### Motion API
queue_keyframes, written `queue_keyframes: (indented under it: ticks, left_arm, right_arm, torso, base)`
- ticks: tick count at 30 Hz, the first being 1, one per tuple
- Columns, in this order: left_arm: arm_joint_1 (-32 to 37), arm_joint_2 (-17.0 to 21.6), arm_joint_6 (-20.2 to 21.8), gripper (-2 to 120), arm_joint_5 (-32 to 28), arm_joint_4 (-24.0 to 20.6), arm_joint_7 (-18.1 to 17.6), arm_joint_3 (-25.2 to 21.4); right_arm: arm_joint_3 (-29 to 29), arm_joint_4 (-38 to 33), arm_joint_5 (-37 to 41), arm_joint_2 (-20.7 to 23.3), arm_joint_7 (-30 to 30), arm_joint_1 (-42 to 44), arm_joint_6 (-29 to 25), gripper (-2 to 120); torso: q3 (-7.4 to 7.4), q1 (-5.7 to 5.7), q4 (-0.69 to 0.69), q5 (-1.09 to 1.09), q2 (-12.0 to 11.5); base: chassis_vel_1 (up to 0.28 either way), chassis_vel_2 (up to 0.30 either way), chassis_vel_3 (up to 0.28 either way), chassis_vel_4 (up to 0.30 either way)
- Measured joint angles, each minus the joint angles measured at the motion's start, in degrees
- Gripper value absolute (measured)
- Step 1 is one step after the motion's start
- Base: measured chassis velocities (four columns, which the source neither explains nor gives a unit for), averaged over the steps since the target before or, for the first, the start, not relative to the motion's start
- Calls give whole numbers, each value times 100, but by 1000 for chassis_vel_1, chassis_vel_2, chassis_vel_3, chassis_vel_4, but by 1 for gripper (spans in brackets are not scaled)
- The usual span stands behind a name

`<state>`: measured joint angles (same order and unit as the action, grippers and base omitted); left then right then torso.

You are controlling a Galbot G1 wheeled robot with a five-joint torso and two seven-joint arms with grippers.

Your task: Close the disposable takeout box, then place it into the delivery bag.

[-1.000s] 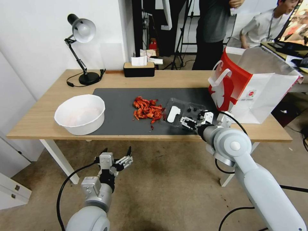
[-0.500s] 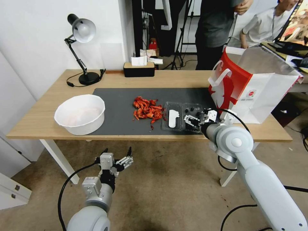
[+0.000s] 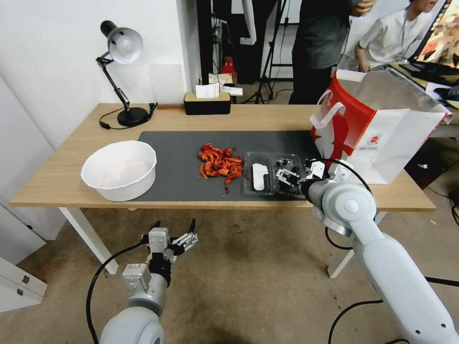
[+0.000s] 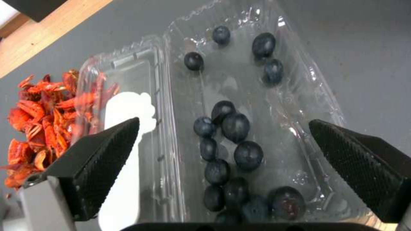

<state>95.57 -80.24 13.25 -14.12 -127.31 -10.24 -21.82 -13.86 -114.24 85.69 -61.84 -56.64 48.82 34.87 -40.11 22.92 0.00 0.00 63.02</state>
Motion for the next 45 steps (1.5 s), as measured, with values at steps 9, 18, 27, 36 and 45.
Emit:
queue_keyframes:
  ticks: [9,18,27,36,45]
  left_arm:
    - [12,-7,-12,100,1,10,3,26]
    - [17,20,-19,100,1,12,4,28]
    - [25,23,-19,100,4,2,4,53]
    - [40,33,-19,100,6,-52,4,48]
    - [31,112,-65,100,-92,-126,13,52]
  right_arm:
    - [-36,43,0,45,19,-15,9,100]
    - [-60,-17,1,49,39,30,12,100]
    - [-291,-375,7,179,386,206,-30,100]
    - [-656,-843,-1091,579,2100,710,-491,100]
    - [-1613,-1345,-5267,671,4769,3027,-3852,100]
  torso:
    - [0,-1,0,0,0]
    - [0,-1,0,0,0]
    - [0,-1,0,0,1]
    - [1,-1,0,-1,1]
    - [1,-1,0,3,1]
  base:
    - [0,0,0,0]
    - [0,0,0,0]
    - [0,0,0,0]
    - [0,0,0,0]
    - [0,0,0,0]
